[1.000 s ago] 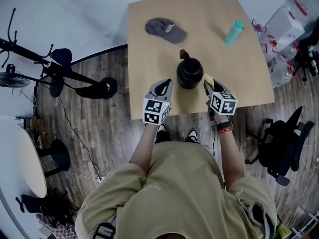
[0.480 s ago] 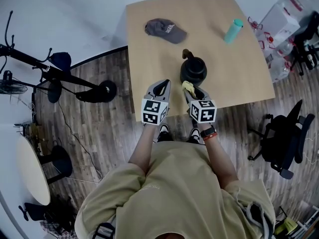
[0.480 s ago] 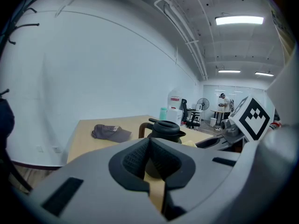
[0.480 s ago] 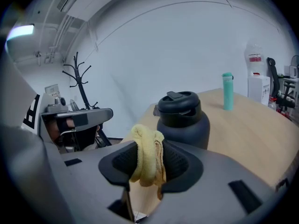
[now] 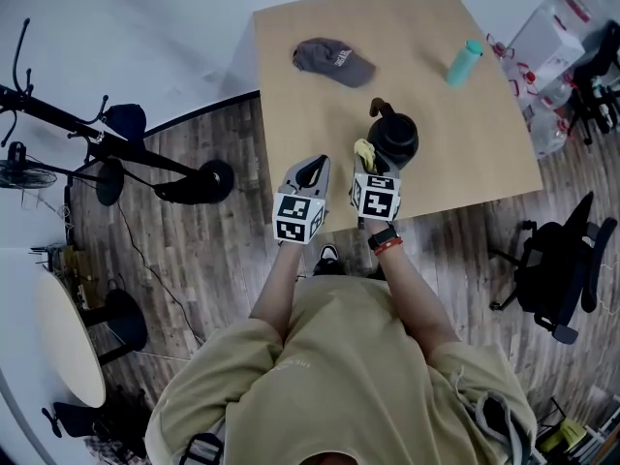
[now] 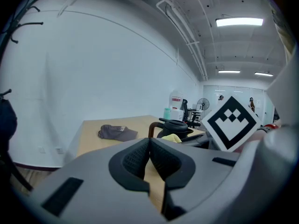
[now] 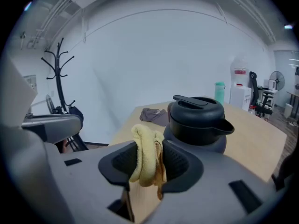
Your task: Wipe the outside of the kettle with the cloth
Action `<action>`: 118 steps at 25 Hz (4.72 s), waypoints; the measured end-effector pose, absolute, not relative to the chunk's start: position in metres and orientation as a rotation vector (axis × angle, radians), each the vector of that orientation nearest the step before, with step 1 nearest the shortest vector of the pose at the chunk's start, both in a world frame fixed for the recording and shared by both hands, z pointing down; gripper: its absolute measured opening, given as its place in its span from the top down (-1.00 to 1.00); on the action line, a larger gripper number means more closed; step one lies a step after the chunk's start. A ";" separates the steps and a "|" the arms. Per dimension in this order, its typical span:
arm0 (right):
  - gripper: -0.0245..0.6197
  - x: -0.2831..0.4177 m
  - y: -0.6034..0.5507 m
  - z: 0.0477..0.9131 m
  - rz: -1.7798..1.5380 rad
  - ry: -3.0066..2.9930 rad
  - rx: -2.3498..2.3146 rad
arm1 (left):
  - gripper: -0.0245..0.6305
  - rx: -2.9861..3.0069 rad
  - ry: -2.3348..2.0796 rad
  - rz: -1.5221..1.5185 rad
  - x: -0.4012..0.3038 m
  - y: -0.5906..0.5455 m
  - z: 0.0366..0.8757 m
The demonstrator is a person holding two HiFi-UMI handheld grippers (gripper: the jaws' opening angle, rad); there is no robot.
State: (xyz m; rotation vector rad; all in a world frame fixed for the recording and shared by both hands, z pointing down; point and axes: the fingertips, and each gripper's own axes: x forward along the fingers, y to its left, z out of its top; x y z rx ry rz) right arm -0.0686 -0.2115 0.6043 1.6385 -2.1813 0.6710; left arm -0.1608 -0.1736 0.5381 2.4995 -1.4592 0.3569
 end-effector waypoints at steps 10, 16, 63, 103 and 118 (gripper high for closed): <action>0.43 -0.068 -0.220 0.620 0.719 -2.026 1.740 | 0.85 2.514 -1.412 0.353 -0.159 -0.175 0.542; 0.43 -0.060 -0.211 0.625 0.735 -2.031 1.703 | 0.85 2.514 -1.408 0.352 -0.153 -0.176 0.545; 0.44 0.095 -0.191 0.640 0.775 -2.037 1.706 | 0.85 2.480 -1.392 0.397 -0.029 -0.171 0.564; 0.45 0.103 -0.198 0.645 0.877 -2.261 1.476 | 0.85 2.447 -1.426 0.397 -0.053 -0.174 0.567; 0.44 -0.036 -0.165 0.649 0.761 -2.291 1.387 | 0.85 2.467 -1.411 0.399 -0.117 -0.176 0.565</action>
